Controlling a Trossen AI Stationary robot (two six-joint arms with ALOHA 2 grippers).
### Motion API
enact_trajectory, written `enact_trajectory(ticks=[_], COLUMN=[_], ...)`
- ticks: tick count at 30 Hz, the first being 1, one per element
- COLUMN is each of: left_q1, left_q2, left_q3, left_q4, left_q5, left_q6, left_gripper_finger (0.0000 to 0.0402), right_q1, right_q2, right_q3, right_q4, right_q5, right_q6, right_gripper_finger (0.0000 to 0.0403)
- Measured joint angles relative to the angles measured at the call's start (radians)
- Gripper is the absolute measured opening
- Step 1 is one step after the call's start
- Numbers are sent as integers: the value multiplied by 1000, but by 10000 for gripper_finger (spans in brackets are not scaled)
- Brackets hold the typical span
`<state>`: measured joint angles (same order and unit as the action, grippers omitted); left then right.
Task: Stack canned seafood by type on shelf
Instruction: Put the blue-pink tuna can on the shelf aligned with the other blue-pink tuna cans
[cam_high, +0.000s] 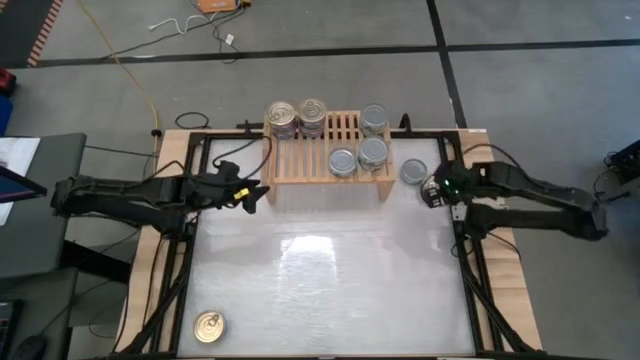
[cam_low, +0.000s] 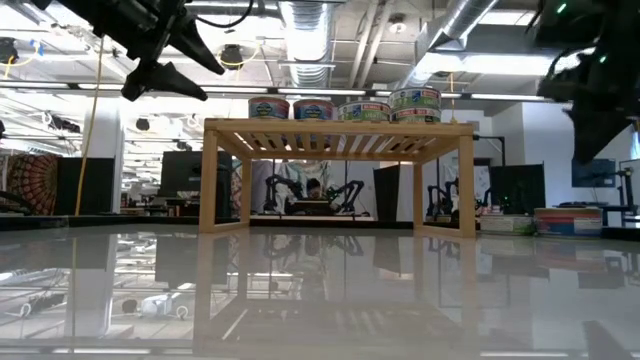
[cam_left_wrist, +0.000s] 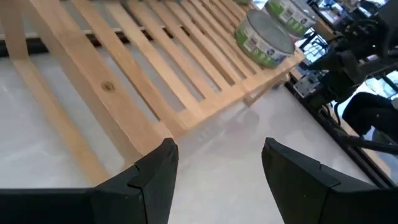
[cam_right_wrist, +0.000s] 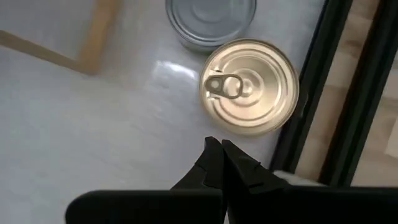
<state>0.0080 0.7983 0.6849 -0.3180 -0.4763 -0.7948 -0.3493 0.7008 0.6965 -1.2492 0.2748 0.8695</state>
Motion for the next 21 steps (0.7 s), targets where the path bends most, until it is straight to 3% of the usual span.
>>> enact_trajectory(ticks=[6,9,21], left_q1=[-70,-92,-120], left_q2=[22,20,19], left_q3=[0,0,0], left_q4=[7,41,90], left_q5=[-97,-121,-140], left_q6=[-81,-87,-65], left_gripper_finger=[222,222,222], right_q1=[-279,-371,-434], right_q2=[80,121,292], right_q3=[-48,-69,-69], right_q4=[108,126,172], right_q5=[-126,-166,-138], right_q6=[-346,-394,-347], right_gripper_finger=[18,18,18])
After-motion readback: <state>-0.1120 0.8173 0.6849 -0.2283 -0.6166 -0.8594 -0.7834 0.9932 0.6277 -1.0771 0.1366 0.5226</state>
